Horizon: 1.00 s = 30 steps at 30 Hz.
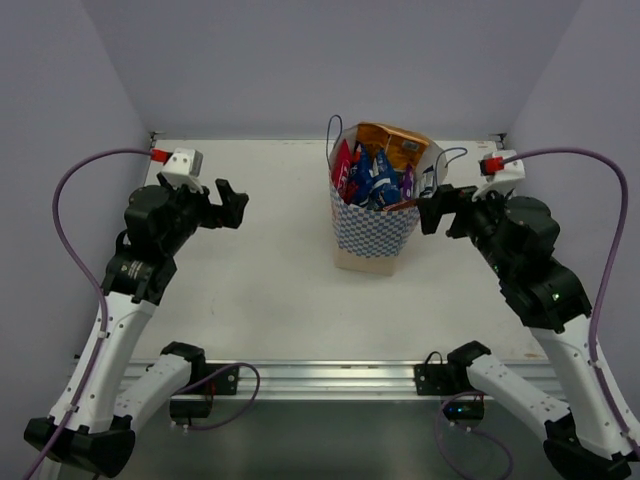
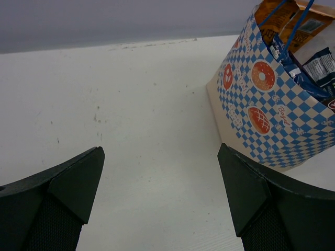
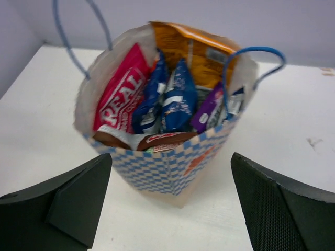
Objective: Take the snacks out of the paper bag
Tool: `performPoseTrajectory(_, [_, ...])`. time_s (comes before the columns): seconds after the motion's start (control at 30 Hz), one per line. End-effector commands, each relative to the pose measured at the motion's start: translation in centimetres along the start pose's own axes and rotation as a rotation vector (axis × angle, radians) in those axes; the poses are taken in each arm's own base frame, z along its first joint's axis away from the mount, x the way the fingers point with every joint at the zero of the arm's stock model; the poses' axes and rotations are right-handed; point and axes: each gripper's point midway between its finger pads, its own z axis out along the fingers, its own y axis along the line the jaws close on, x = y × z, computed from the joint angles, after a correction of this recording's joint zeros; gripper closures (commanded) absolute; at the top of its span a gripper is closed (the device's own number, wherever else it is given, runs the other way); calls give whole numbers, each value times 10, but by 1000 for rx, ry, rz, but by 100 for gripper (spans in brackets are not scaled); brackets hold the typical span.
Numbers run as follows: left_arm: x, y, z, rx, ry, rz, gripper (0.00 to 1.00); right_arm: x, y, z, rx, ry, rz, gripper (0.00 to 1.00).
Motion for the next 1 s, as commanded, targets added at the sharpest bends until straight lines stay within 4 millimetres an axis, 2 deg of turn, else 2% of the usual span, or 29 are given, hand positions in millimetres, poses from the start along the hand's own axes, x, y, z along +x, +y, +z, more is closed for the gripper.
performPoseTrajectory(0.0, [-20,-11,-7,31,-37,-13,0,-4,-53,3,321,-44,143,1])
performPoseTrajectory(0.07, [-19,-10,-6,28,-32,-11,0,0,-67,9,369,-30,208,1])
performPoseTrajectory(0.13, [-17,-9,-6,25,-25,-13,0,8,-64,25,324,17,290,2])
performPoseTrajectory(0.17, [-16,-9,-6,26,-20,-13,0,9,-72,30,342,21,320,4])
performPoseTrajectory(0.33, [-14,-10,-8,28,-13,-15,0,12,-80,65,371,42,401,17])
performPoseTrajectory(0.43, [-11,-10,-8,32,-5,-18,0,25,-89,92,401,76,430,22])
performPoseTrajectory(0.53, [-7,-10,-8,33,6,-16,0,31,-95,107,411,84,453,25])
performPoseTrajectory(0.57, [-6,-10,-9,33,11,-14,0,39,-102,114,434,103,458,27])
performPoseTrajectory(0.6, [-5,-9,-9,29,15,-10,0,41,-104,117,442,110,464,35])
performPoseTrajectory(0.8, [-9,-11,-9,43,12,12,1,53,-126,131,456,142,428,62])
performPoseTrajectory(0.97, [-15,-18,-5,81,17,23,2,43,-128,137,420,161,358,84])
